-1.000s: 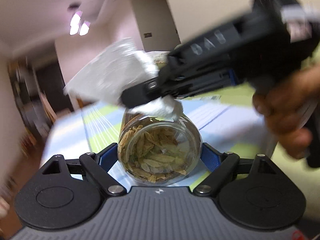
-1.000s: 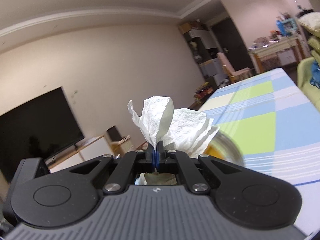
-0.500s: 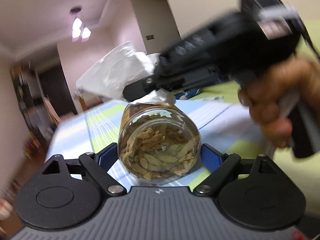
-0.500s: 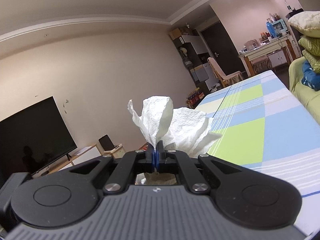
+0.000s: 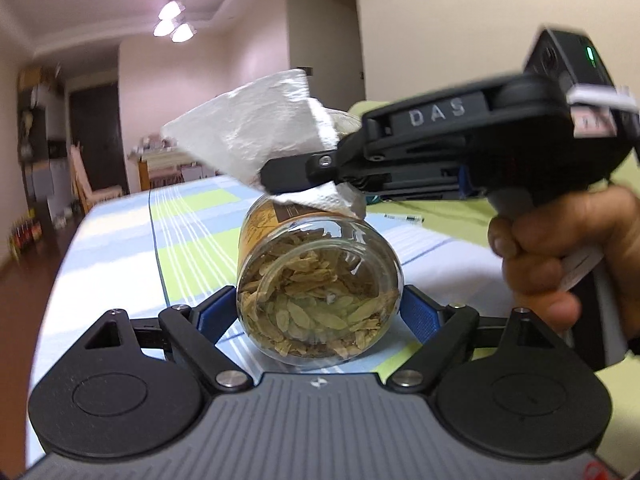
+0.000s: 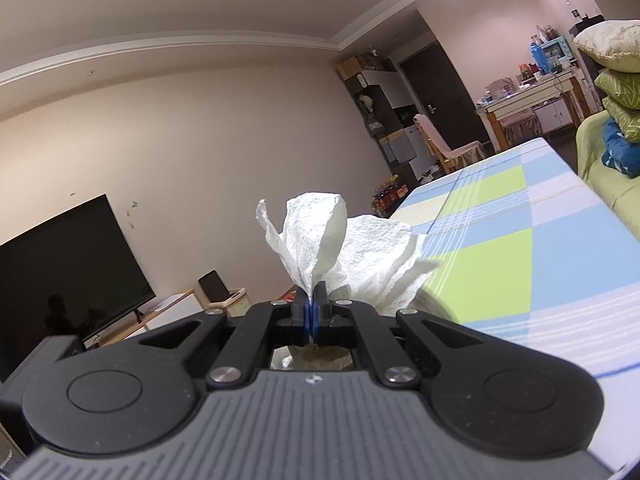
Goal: Clean container
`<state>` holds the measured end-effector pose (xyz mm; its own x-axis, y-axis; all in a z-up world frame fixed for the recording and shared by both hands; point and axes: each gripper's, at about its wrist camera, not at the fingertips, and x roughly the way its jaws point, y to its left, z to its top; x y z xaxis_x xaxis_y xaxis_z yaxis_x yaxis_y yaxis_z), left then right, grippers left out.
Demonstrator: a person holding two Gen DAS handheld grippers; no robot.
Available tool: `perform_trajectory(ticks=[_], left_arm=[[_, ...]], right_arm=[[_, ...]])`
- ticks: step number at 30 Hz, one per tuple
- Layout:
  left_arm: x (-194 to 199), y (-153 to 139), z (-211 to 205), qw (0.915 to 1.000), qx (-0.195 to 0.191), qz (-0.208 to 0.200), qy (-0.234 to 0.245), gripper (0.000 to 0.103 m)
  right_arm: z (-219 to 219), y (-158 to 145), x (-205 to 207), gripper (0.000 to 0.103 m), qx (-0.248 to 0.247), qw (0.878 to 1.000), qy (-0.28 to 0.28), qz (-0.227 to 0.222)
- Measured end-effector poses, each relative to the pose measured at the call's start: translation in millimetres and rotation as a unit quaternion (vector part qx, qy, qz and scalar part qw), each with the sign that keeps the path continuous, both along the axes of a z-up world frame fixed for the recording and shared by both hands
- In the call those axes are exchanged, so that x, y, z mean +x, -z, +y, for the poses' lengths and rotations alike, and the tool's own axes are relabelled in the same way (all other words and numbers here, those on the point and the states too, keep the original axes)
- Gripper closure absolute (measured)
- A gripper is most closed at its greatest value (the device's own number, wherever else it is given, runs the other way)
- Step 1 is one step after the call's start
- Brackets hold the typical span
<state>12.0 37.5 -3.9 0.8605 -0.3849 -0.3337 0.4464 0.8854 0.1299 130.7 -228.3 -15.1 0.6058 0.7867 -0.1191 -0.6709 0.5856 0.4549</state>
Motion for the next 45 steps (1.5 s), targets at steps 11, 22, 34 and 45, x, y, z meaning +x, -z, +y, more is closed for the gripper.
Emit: perform_trajectory(ticks=[11,22,34,45], left_arm=[[-22.5,17.1,-59.1,0.9787,0.183,-0.092,-0.01,0.016],[-21.4,4.2,-40.3,0.9987,-0.042,0.001,-0.028,0.013],[-32.2,12.5,-63.3,0.9964,0.071,-0.042,-0.015,0.017],[-43.7,34.0,-103.2,0.9865,0.141,-0.082,-0.016,0.017]], right_arm=[[-10.5,1.2,20.7,0.103,0.02,1.0,0.016,0.012],[-12.7,7.5,29.3,0.103,0.034,0.999,0.02,0.016],[-5.4,2.7,-1.4,0.103,-0.003,0.999,-0.041,-0.005],[-3.8,-4.4,19.9,0.103,-0.039,0.999,0.011,-0.021]])
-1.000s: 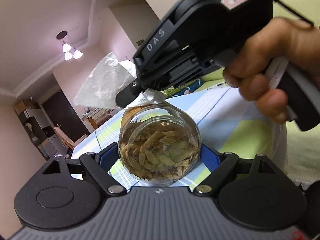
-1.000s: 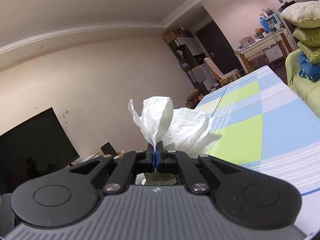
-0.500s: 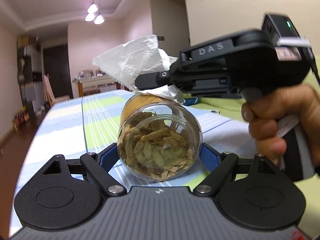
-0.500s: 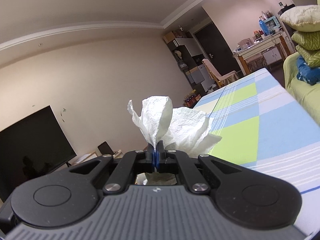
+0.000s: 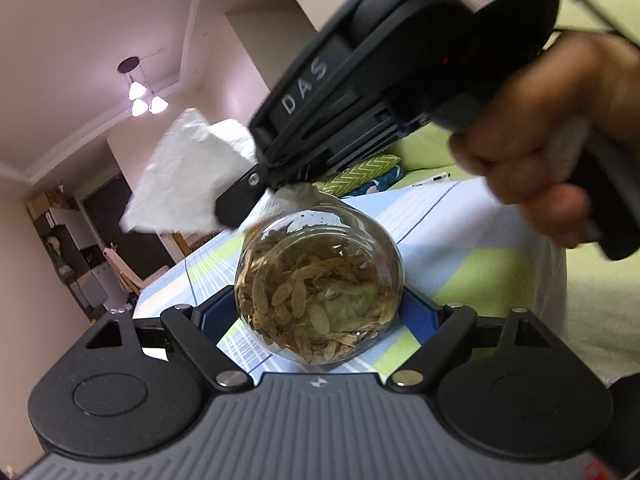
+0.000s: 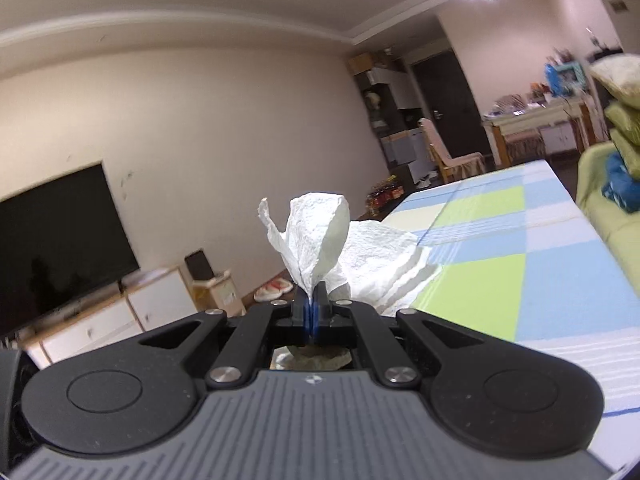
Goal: Clean container
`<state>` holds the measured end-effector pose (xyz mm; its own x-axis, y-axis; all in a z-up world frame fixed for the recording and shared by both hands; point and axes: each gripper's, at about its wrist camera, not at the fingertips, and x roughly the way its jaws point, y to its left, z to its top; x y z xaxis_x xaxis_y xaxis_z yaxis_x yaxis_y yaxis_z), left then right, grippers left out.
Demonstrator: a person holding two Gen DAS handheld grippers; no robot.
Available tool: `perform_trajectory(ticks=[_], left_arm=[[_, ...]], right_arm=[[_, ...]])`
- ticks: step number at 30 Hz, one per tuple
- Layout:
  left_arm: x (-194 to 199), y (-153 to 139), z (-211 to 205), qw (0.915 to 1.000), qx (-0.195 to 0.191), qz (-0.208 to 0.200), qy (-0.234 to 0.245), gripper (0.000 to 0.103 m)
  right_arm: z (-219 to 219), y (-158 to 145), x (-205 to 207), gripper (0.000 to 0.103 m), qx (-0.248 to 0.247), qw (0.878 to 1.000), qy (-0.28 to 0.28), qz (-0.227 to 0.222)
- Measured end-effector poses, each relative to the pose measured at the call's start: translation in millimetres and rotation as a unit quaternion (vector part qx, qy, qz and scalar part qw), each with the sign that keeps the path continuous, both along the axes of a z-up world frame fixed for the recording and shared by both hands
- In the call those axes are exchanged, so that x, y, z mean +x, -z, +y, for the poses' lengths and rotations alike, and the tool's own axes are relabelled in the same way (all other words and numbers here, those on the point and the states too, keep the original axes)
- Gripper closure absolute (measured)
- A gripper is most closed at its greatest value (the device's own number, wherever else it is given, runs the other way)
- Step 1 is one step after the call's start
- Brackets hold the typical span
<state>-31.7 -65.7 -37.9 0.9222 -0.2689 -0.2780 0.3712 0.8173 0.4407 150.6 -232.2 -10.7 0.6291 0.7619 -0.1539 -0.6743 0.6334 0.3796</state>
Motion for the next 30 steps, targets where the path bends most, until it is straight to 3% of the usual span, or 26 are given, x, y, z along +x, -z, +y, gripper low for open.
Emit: perform_trajectory(ticks=[2,5,11,13,17,21,23,27,30], left_arm=[[2.6,-1.2,1.6,0.9995,-0.027,0.013,-0.004,0.017],[7.8,-6.6,11.8,0.9937,-0.101,0.048,-0.002,0.014],[8.4,-9.1,31.3,0.9655,-0.235,0.112,-0.005,0.014],[7.5,-8.7,28.4,0.9672,-0.228,0.113,-0.002,0.016],[9.1,-10.1,13.8,0.9815,-0.167,0.093,0.0,0.017],[4.6,-2.8,-15.2,0.9977,-0.055,0.04,-0.001,0.017],[1.3,7.2,-32.1,0.9998,-0.011,0.018,0.0,0.017],[-1.1,7.8,-37.0,0.9995,-0.024,0.02,0.003,0.017],[2.8,5.1,-39.1,0.9986,-0.043,0.03,0.001,0.017]], right_arm=[[-1.6,2.6,0.0,0.103,0.009,1.0,-0.002,0.002],[-5.4,5.3,-3.7,0.103,0.016,1.0,0.0,0.002],[-5.1,1.5,-0.9,0.103,0.016,1.0,0.0,0.005],[-6.4,0.3,-2.3,0.103,0.016,1.0,0.001,0.005],[-5.8,-0.8,-7.0,0.103,0.012,1.0,-0.009,0.008],[2.6,-3.1,-24.7,0.103,-0.005,0.999,-0.054,-0.005],[6.7,-5.2,-31.8,0.103,-0.018,0.997,-0.069,-0.017],[4.3,-9.3,-21.2,0.103,-0.028,0.999,-0.033,-0.018],[-3.3,-6.9,-6.6,0.103,-0.005,1.0,-0.013,-0.001]])
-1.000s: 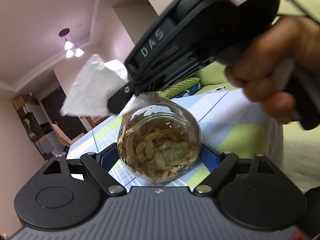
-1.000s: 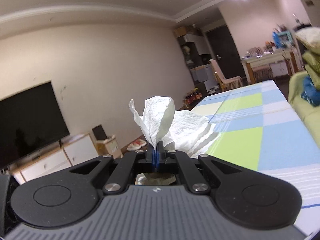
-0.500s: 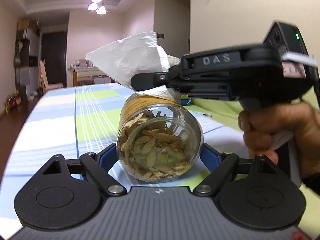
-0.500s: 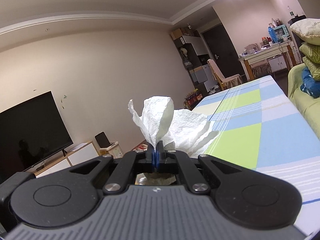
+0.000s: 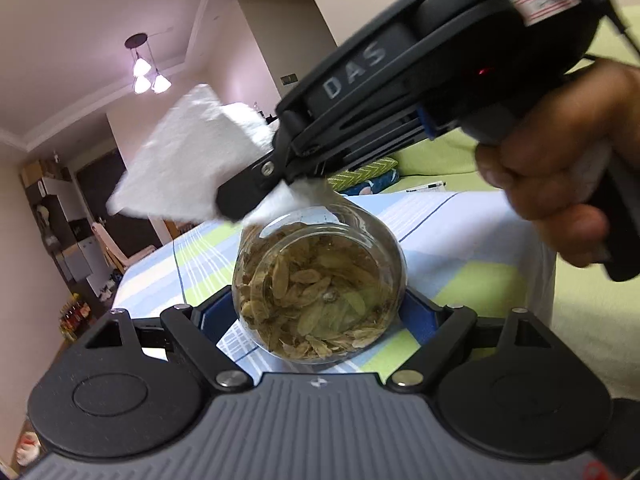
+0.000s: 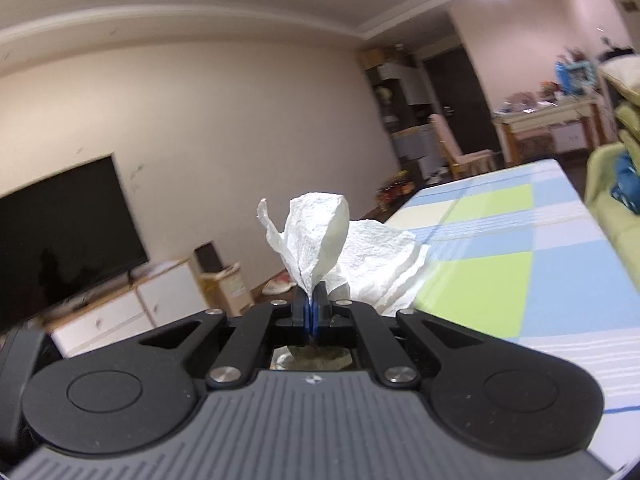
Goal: Clean container
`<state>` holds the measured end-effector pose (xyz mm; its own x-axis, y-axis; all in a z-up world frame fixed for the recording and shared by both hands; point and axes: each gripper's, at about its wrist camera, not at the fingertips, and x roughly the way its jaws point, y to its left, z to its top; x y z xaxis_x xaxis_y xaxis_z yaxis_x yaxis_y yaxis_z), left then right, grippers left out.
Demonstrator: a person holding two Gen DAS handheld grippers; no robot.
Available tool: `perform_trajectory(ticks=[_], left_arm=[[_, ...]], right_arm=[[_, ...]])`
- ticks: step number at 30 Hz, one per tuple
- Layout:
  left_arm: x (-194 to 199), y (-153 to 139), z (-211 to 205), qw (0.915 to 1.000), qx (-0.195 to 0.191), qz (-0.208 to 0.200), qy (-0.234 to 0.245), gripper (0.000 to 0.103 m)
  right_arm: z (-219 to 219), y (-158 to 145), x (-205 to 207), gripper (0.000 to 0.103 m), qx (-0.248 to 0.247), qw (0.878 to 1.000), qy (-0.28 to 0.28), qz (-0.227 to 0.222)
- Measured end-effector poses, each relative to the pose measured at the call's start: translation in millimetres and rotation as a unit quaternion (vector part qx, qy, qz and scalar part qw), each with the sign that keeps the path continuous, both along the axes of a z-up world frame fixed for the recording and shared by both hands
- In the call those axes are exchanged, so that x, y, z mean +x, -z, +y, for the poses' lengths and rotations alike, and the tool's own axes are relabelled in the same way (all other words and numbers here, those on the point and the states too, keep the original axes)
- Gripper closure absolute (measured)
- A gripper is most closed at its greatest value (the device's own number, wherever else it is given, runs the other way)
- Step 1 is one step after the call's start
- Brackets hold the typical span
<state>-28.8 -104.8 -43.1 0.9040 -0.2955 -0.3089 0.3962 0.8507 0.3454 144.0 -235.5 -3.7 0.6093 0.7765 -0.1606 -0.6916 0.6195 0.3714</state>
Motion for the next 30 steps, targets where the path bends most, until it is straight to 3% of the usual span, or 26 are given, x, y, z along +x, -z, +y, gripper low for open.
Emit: perform_trajectory(ticks=[6,9,11,16,22,26,30], left_arm=[[-7.3,-17.6,9.6,0.994,-0.093,0.059,-0.002,0.015],[-11.3,-17.5,9.4,0.9912,-0.115,0.066,-0.005,0.016],[-23.6,-16.4,8.9,0.9923,-0.107,0.062,-0.001,0.02],[-44.1,2.2,-1.4,0.9992,-0.023,0.032,0.008,0.021],[-41.4,3.7,-26.9,0.9983,0.05,0.017,0.022,0.02],[-39.6,3.5,-29.1,0.999,0.032,0.026,0.02,0.02],[-67.8,1.9,-34.4,0.9989,-0.019,0.042,0.011,0.02]], right_arm=[[-2.8,4.2,2.5,0.103,0.017,1.0,0.005,0.004],[-4.9,7.4,0.2,0.103,0.016,1.0,0.007,0.004],[-4.9,7.4,-4.5,0.103,0.012,1.0,0.012,0.004],[-2.6,3.3,-17.1,0.103,0.014,1.0,-0.01,0.008],[7.2,4.2,-28.3,0.103,0.014,0.999,-0.04,0.006],[3.9,5.4,-10.9,0.103,0.015,1.0,-0.011,0.013],[-2.5,9.5,4.4,0.103,0.036,0.999,0.007,0.023]])
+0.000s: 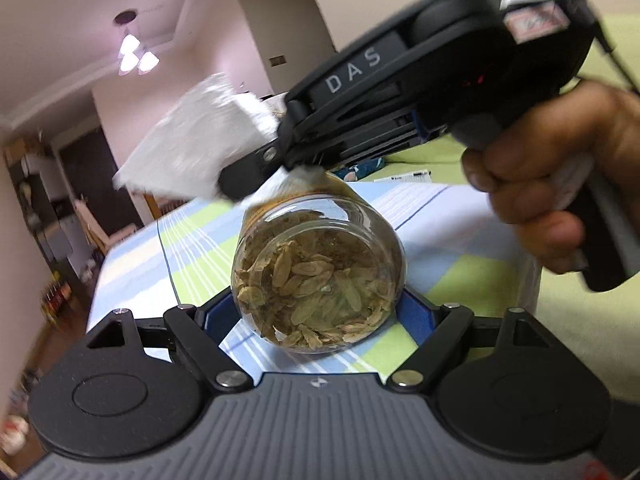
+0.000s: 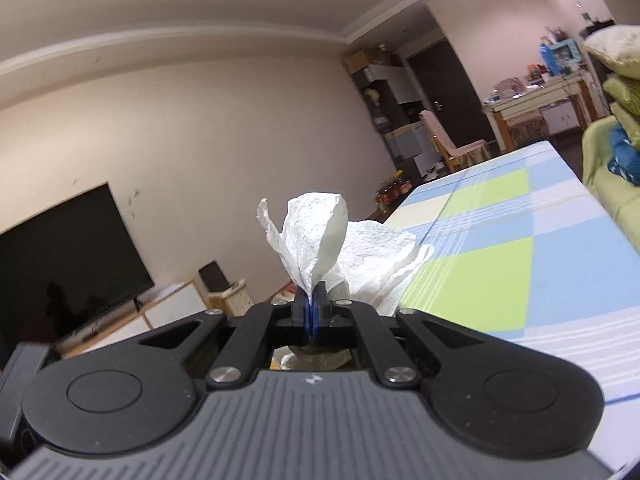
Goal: Clean container
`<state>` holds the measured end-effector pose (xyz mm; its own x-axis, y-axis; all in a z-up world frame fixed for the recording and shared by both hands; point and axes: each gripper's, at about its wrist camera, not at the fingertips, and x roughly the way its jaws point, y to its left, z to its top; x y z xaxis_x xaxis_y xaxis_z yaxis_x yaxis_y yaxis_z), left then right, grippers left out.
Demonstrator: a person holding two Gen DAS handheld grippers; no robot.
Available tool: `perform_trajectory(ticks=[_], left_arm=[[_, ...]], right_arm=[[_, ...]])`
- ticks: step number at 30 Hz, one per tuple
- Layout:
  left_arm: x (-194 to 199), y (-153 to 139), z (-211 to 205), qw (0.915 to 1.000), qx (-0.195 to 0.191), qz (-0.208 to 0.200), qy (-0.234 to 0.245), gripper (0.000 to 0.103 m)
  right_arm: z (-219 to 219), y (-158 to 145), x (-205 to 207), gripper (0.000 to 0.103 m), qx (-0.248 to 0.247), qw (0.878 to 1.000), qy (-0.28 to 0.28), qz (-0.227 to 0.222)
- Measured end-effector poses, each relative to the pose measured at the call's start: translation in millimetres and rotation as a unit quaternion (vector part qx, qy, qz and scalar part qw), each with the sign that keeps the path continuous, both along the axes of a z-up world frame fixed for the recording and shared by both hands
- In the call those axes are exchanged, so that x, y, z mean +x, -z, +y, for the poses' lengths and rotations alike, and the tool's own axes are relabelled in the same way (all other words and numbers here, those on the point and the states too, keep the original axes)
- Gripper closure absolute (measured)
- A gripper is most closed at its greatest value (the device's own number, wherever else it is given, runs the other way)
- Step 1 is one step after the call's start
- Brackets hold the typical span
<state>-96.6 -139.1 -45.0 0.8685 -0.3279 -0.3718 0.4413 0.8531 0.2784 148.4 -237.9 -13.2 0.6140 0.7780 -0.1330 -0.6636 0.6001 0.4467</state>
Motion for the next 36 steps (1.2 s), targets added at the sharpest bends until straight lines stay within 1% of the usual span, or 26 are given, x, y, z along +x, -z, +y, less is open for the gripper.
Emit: perform_trajectory(ticks=[2,4,6,7,9,11,14,17,20,23,26,29,32,36], left_arm=[[-6.9,0.2,0.7,0.9995,-0.029,0.006,-0.007,0.02],[-5.5,1.1,3.1,0.9977,-0.066,0.011,-0.016,0.02],[24.9,1.1,18.4,0.9959,-0.087,0.012,-0.021,0.02],[25.2,0.6,19.3,0.9958,-0.089,0.01,-0.022,0.02],[37.3,-2.3,25.0,0.9959,-0.088,0.009,-0.022,0.02],[40.6,-3.5,33.8,0.9961,-0.086,0.01,-0.019,0.02],[46.7,-4.3,34.7,0.9964,-0.082,0.01,-0.018,0.02],[67.7,-8.5,42.5,0.9963,-0.083,0.012,-0.019,0.02],[71.3,-10.7,45.7,0.9957,-0.09,0.015,-0.018,0.02],[75.0,-14.8,49.0,0.9957,-0.089,0.015,-0.017,0.02],[77.4,-14.8,49.9,0.9961,-0.085,0.013,-0.018,0.02],[86.0,-18.0,51.1,0.996,-0.086,0.013,-0.018,0.02],[86.5,-16.9,51.9,0.9962,-0.086,0.01,-0.015,0.02],[86.8,-18.9,55.1,0.9977,-0.066,0.009,-0.006,0.02]], right_arm=[[0.8,1.1,1.9,0.103,0.003,1.0,0.001,0.0],[1.4,1.9,0.7,0.103,0.003,1.0,0.005,-0.002],[0.0,3.6,0.2,0.103,0.006,1.0,0.007,0.0],[-1.4,4.2,0.2,0.103,0.008,1.0,0.007,0.001],[-2.5,4.6,-0.5,0.103,0.006,1.0,0.008,0.001],[-2.4,5.0,-1.0,0.103,0.005,1.0,0.01,-0.001],[-1.7,4.7,-4.3,0.103,0.009,1.0,0.011,0.0],[1.3,2.2,-11.1,0.103,0.009,1.0,-0.004,-0.001],[3.6,2.2,-22.6,0.103,0.005,1.0,-0.025,-0.008],[2.9,1.2,-24.9,0.103,-0.003,0.999,-0.03,-0.012],[-0.2,-0.3,-19.7,0.103,-0.008,1.0,-0.005,-0.015],[-5.1,1.5,-12.8,0.103,0.004,1.0,0.009,-0.008],[-6.4,2.9,-12.2,0.103,0.014,1.0,0.008,0.001],[-11.7,5.8,-14.2,0.103,0.044,0.999,-0.003,0.03]])
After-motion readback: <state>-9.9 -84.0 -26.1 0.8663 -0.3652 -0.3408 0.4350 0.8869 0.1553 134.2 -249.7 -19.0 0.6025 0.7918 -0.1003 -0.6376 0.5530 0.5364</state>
